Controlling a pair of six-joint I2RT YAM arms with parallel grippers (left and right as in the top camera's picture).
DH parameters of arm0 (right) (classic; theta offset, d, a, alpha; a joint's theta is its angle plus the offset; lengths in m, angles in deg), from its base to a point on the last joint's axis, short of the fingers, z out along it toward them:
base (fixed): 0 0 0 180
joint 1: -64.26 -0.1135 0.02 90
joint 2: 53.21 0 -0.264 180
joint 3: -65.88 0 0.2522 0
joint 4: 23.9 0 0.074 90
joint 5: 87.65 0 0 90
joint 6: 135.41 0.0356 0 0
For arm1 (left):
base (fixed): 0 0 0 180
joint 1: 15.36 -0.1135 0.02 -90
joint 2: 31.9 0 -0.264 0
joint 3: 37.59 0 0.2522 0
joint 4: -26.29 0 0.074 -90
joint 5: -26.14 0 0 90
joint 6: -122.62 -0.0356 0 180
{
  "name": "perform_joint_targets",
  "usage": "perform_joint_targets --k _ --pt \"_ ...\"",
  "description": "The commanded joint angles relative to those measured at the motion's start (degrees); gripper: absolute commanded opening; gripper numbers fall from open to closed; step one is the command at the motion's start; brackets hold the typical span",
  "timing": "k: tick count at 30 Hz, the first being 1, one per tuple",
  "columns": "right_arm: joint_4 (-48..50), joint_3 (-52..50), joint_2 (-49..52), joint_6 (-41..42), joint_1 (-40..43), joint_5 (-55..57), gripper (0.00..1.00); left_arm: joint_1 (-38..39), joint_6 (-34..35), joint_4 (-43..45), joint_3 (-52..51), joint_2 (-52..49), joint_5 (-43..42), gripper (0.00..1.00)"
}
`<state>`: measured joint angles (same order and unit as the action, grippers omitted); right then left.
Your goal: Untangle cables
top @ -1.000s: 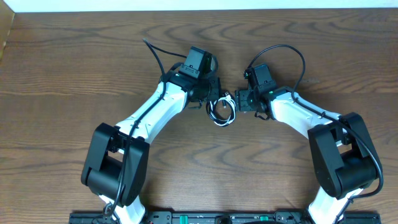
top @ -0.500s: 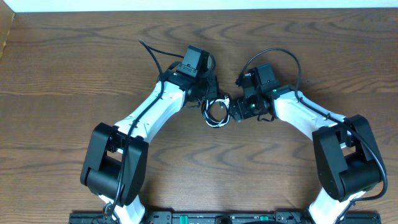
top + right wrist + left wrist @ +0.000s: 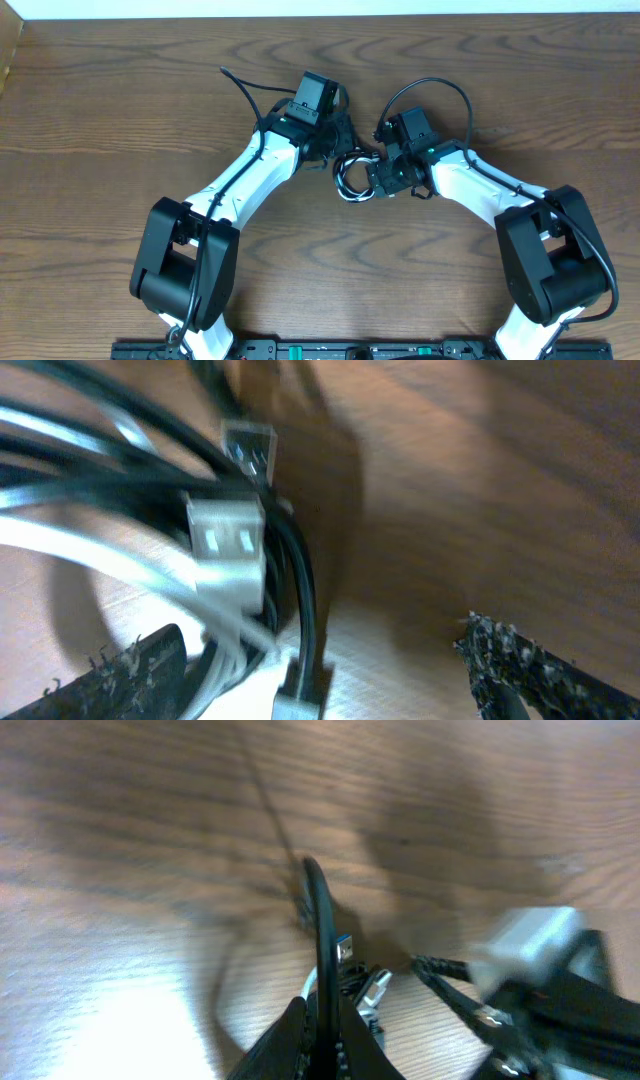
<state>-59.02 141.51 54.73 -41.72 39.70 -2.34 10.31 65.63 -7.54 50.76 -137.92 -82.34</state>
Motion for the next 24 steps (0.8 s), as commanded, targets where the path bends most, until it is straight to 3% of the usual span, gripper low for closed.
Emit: perform_joint_targets --k 1,4,6,14,19,24 --pt "0.1 -0.8 4.0 2.5 -0.1 5.9 0.86 0.1 0.7 2.3 0.3 -0.7 -2.9 0.07" --pt "-0.4 -0.8 5.5 4.6 -0.1 13.1 0.86 0.0 0.7 2.6 0.3 -0.7 -1.4 0.08" --pt "-1.2 -0.8 5.4 4.9 -0.1 17.9 0.88 0.0 0.5 1.7 0.3 -0.7 4.5 0.07" --pt "-1.6 -0.8 5.4 4.9 0.0 18.1 0.91 0.0 0.5 -6.0 0.3 -0.7 26.9 0.08" --pt "-2.0 -0.7 5.4 4.7 0.1 18.3 0.93 0.0 0.5 -11.8 0.3 -0.7 30.1 0.09" --pt "-5.4 0.4 5.4 0.3 0.1 18.3 0.95 0.0 0.5 -14.1 0.3 -0.7 29.9 0.24"
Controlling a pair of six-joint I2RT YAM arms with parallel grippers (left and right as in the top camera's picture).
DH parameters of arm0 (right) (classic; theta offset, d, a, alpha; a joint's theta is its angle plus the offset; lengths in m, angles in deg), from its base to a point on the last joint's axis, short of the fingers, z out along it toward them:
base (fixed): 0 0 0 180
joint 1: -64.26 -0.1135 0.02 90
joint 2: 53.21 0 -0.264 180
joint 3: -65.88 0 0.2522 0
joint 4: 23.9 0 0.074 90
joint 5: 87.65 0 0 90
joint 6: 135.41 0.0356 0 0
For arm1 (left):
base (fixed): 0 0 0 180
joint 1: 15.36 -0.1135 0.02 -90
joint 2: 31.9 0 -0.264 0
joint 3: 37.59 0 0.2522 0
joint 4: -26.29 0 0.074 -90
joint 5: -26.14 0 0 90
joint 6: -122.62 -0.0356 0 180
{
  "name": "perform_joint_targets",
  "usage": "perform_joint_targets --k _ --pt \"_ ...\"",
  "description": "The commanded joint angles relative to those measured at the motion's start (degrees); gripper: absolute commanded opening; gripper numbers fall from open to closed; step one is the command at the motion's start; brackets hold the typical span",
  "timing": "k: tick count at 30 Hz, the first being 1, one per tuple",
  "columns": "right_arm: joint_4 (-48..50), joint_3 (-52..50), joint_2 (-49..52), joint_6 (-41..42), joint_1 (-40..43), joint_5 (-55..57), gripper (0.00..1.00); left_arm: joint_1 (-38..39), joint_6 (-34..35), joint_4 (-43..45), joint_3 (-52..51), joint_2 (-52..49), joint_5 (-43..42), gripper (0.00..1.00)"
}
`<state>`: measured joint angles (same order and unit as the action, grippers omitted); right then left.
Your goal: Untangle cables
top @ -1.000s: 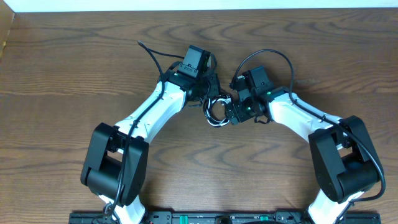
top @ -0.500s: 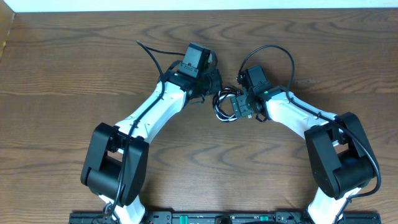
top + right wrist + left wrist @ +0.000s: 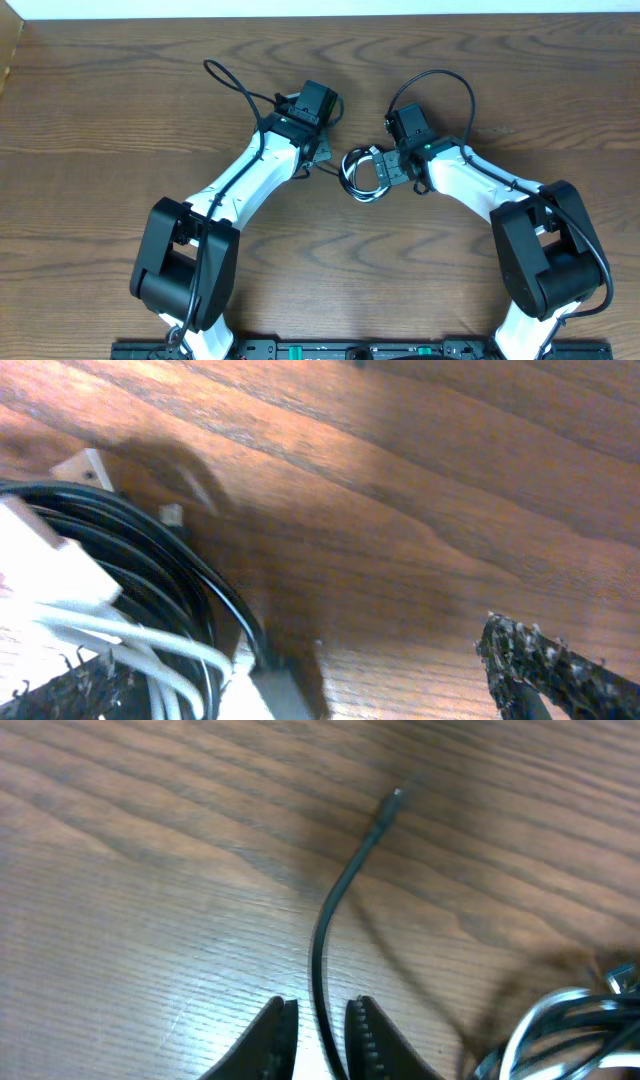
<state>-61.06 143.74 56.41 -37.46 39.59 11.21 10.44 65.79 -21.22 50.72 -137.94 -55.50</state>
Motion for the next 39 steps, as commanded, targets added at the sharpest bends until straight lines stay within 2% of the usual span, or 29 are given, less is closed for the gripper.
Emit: perform_joint_targets --k 1,5,7,10,18,22,26,30,36,39 --pt "-4.0 -1.4 3.7 -3.9 0.2 4.6 0.96 -0.1 0.3 0.0 0.3 -0.7 2.5 0.26" --pt "-7.0 1.1 3.7 -4.0 0.2 0.2 0.95 -0.1 0.3 3.4 0.3 -0.7 -3.2 0.41" --pt "-9.0 2.9 3.7 -5.0 0.2 -5.4 0.94 -0.1 0.3 5.5 0.3 -0.7 -6.8 0.43" --pt "-12.3 5.7 3.7 -6.4 0.2 -11.8 0.86 0.0 0.3 7.6 0.3 -0.7 -11.1 0.43" --pt "-20.0 11.0 3.2 -6.3 0.2 -17.2 0.67 -2.1 0.3 4.7 0.3 -0.7 -11.2 0.43" --pt "-20.0 11.0 2.8 -6.0 0.3 -18.4 0.68 -4.7 0.3 2.9 0.3 -0.7 -12.3 0.43" --pt "-17.0 9.6 3.2 -4.9 0.3 -18.0 0.68 -7.8 -0.3 2.1 0.3 -0.7 -18.9 0.43" --pt "-14.7 8.4 3.2 -4.5 0.3 -18.0 0.65 -9.8 -0.4 2.1 0.3 -0.7 -24.1 0.37" --pt "-13.7 8.5 3.1 -4.5 0.8 -19.8 0.59 -8.9 -10.2 1.6 0.3 -0.7 -32.0 0.36" --pt "-12.9 8.4 3.1 -2.7 2.2 -20.4 0.57 -8.1 -10.9 1.1 0.0 -0.7 -31.5 0.35"
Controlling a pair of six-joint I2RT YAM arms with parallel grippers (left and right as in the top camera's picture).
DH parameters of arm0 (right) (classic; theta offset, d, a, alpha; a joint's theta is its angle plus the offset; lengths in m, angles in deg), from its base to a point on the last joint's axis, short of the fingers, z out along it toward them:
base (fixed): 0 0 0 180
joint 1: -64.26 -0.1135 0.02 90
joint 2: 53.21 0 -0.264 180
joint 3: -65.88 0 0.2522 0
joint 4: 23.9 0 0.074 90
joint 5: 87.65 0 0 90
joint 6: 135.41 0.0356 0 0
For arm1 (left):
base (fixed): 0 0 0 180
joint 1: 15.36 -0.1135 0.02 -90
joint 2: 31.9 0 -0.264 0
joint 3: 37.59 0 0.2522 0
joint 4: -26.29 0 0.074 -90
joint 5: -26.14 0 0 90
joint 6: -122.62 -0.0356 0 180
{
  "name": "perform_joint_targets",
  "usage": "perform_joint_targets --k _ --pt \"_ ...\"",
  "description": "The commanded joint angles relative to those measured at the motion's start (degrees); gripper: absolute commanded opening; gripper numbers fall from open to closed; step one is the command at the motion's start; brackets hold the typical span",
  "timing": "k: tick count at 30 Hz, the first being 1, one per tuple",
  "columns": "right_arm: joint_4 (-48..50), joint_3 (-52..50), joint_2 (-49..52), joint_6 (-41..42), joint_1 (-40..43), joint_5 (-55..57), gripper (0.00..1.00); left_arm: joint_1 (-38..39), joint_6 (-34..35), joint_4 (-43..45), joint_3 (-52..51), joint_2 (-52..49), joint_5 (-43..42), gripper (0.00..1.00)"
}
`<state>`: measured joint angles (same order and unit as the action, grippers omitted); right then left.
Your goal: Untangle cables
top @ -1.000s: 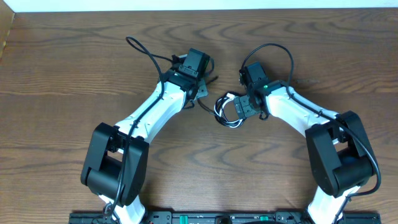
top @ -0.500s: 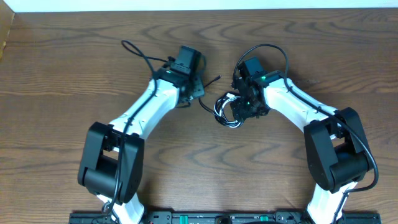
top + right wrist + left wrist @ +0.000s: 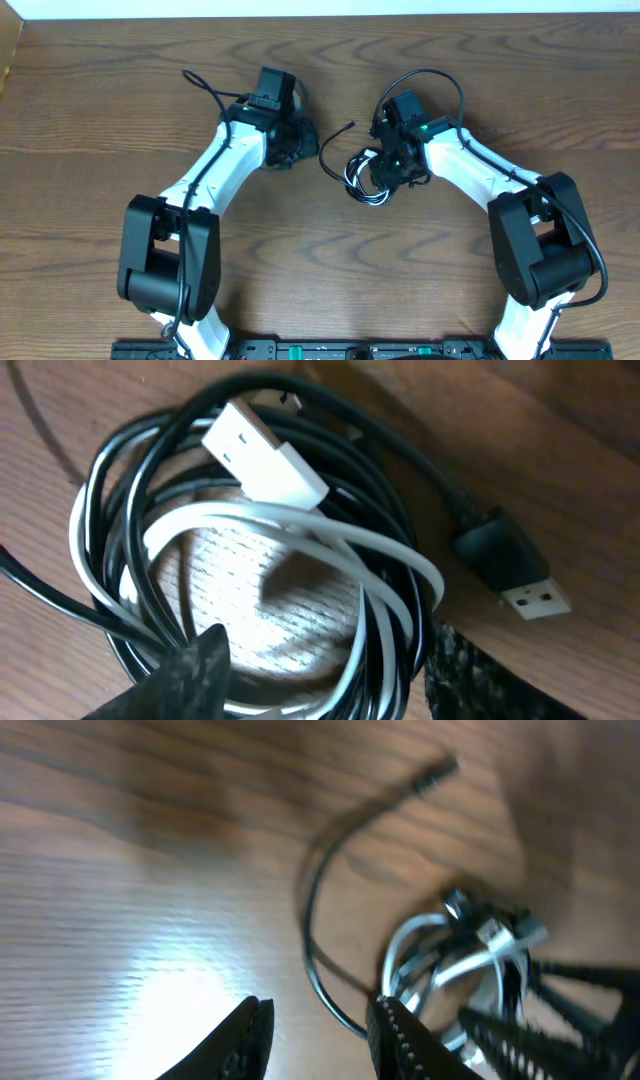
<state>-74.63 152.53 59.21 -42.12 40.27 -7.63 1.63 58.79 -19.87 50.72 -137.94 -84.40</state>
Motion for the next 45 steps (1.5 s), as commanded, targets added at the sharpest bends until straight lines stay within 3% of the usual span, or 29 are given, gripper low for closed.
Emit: perform_joint_targets --k 1,12,18,23,27,30,33,37,42,45 --pt "1.3 -0.3 0.3 2.2 2.0 -1.6 0.57 0.8 -3.9 -0.1 -0.2 -0.7 -2.6 0.36" --pt "4.0 -0.8 0.4 2.4 3.0 -0.6 0.49 0.8 -3.9 0.3 -0.4 -1.1 -2.6 0.34" --pt "4.0 -1.2 0.4 2.5 3.0 1.3 0.36 0.8 -3.9 -0.9 -0.5 -1.1 -2.6 0.3" --pt "4.9 -2.3 0.5 2.9 3.0 2.1 0.37 0.8 -5.2 -1.4 -0.5 -1.1 -2.6 0.28" --pt "4.9 -2.3 0.5 2.9 3.1 2.1 0.28 0.4 -5.2 -1.5 -0.5 -1.1 -2.7 0.27" --pt "5.0 -2.3 0.5 2.9 3.1 2.1 0.01 0.0 -8.3 -1.9 -0.4 -0.8 -3.3 0.27" --pt "5.0 -2.3 0.4 3.0 3.3 1.7 0.01 -1.8 -8.6 -3.7 -0.4 0.8 -3.5 0.27" --pt "5.1 -2.3 0.2 2.8 5.4 -5.9 0.01 -4.6 -8.6 -5.0 -0.4 3.6 -5.3 0.28" --pt "5.2 -2.3 0.0 -4.8 10.5 -29.4 0.01 -8.8 -6.8 -7.8 -0.4 5.7 -7.0 0.28" --pt "4.3 -2.3 0.0 -7.1 13.2 -37.6 0.01 -10.6 -6.8 -9.4 -0.4 5.5 -9.6 0.28"
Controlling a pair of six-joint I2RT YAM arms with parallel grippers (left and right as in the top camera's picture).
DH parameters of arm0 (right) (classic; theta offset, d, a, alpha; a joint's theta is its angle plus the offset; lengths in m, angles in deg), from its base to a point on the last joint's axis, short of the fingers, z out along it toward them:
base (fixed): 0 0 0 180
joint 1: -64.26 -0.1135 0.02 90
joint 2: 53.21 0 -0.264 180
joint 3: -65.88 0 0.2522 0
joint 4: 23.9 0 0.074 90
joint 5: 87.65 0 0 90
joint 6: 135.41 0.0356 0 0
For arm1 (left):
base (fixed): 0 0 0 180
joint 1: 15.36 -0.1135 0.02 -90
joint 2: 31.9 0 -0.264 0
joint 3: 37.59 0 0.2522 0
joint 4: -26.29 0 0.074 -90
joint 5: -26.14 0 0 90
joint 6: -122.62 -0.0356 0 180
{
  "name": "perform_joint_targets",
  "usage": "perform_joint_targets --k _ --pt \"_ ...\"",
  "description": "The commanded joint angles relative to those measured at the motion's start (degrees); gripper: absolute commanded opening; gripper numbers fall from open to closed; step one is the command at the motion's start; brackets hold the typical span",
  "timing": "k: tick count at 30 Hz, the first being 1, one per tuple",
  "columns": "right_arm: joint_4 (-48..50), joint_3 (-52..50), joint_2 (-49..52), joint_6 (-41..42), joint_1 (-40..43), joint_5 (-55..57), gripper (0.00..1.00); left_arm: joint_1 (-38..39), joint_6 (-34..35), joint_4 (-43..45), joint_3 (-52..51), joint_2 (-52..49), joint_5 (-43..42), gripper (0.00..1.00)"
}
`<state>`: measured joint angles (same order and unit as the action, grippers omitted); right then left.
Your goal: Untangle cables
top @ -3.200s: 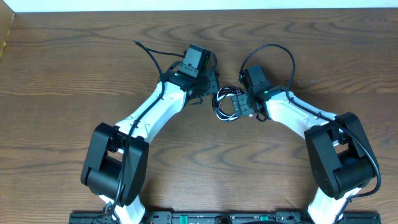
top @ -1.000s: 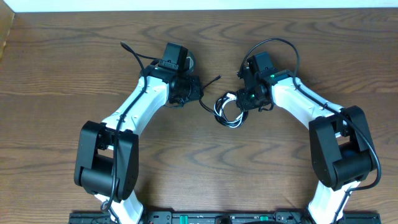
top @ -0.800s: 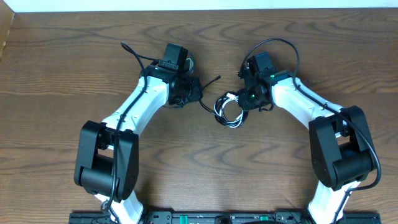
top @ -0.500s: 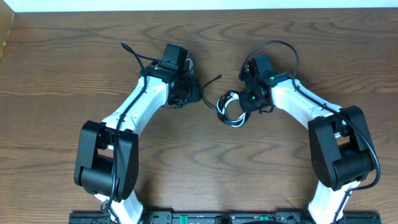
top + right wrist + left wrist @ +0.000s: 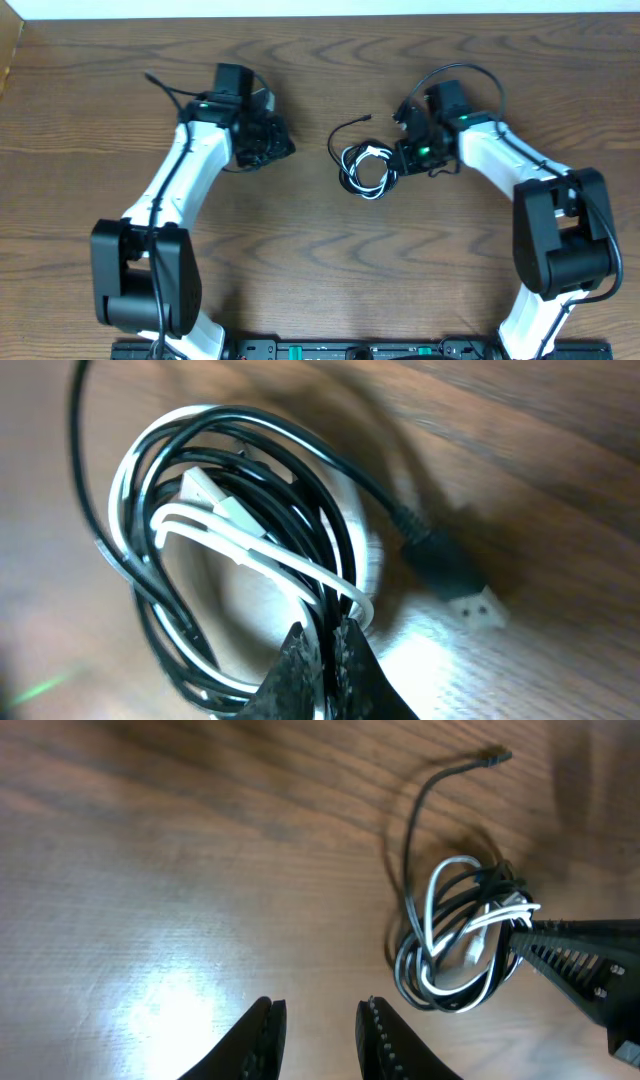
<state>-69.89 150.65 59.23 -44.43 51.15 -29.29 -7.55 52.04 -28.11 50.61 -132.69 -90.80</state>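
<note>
The tangle is a small coil of black and white cables (image 5: 365,170) in the middle of the wooden table. A loose black tail (image 5: 350,128) curves out of its top. My right gripper (image 5: 400,158) is shut on strands at the coil's right edge. In the right wrist view that gripper (image 5: 325,645) pinches black and white strands of the coil (image 5: 200,530), with a black USB plug (image 5: 450,575) lying beside it. My left gripper (image 5: 282,148) stands open and empty, well to the left of the coil. In the left wrist view this gripper (image 5: 318,1020) has the coil (image 5: 455,950) ahead to the right.
Each arm's own black lead arcs above its wrist, the right one (image 5: 470,75) behind the coil. A brown box corner (image 5: 8,50) shows at the far left. The table's back edge (image 5: 320,14) runs along the top.
My right gripper, then open astride the coil, is now shut on strands at its right side. My left gripper, still open, stands farther left. The coil lies slightly higher on the table.
First my left gripper was shut on a black cable by the coil, with the right open at it. Then the left held that cable out to the left, its end free. Later the left was open with the tail on the table. Now the right grips the coil.
</note>
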Motion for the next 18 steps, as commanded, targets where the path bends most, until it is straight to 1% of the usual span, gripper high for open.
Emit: perform_joint_targets --k 1,5,10,13,18 --pt "-0.8 -0.4 -0.1 -5.6 3.3 -18.1 0.01 -1.9 -0.1 -1.8 -0.3 0.2 -4.0 0.28" --pt "-2.3 -0.5 -0.1 -10.1 5.9 -26.8 0.01 -2.7 -0.2 -2.7 -0.5 0.0 -4.2 0.28" --pt "-4.0 -0.5 0.0 -15.1 8.2 -38.9 0.01 -2.6 -0.3 -2.4 -1.7 -0.2 -7.8 0.28" --pt "-4.9 -0.6 0.0 -16.7 9.0 -42.2 0.01 -2.6 -0.3 -1.9 -2.6 -0.8 -9.0 0.28" --pt "-4.9 -0.6 0.0 -17.6 9.1 -44.0 0.01 -2.6 -0.3 0.2 -3.1 -3.2 -19.0 0.29"
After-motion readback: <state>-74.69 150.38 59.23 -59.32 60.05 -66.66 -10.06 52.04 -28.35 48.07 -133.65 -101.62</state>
